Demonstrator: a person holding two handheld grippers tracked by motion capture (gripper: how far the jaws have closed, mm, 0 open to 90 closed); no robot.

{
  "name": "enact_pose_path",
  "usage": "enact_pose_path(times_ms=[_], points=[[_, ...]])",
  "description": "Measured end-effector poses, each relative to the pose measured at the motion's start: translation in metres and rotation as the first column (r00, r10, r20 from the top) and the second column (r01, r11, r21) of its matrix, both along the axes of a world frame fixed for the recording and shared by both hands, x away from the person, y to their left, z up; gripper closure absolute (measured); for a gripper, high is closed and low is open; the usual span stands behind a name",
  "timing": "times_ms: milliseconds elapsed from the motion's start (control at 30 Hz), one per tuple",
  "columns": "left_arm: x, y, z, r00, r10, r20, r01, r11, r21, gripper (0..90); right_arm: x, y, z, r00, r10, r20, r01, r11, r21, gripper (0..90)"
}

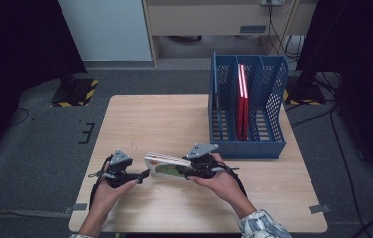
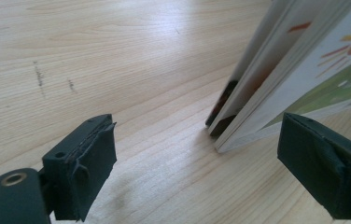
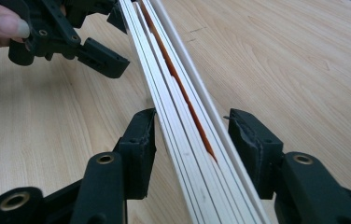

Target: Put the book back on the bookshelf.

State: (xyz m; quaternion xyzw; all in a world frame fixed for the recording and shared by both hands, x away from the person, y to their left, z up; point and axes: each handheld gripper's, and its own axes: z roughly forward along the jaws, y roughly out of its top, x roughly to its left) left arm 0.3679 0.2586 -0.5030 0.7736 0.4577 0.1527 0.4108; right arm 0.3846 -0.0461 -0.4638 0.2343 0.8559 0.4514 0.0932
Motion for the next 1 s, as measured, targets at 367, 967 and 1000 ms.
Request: enact_pose_path(times_ms=[367,967,1000], points=[[0.003,0.017,-0.001,0.9964,0.084,-0.013,-0.084,0.9964,0.007,10.3,-0.002,0.004,0.002,0.9998,0.017,0.004,-0.017,1.000,-0.001,61.9],[0.004,0.017,-0.003,0.9961,0.084,-0.028,-0.084,0.9964,0.016,10.7,-0.002,0.008,0.005,0.9998,0.020,0.005,-0.020,1.000,0.010,69.8],[0.004,0.017,-0.003,0.9961,0.084,-0.028,-0.084,0.9964,0.016,10.7,-0.002,0.008,0.005,0.9998,0.021,0.005,-0.021,1.000,0.009,70.3]])
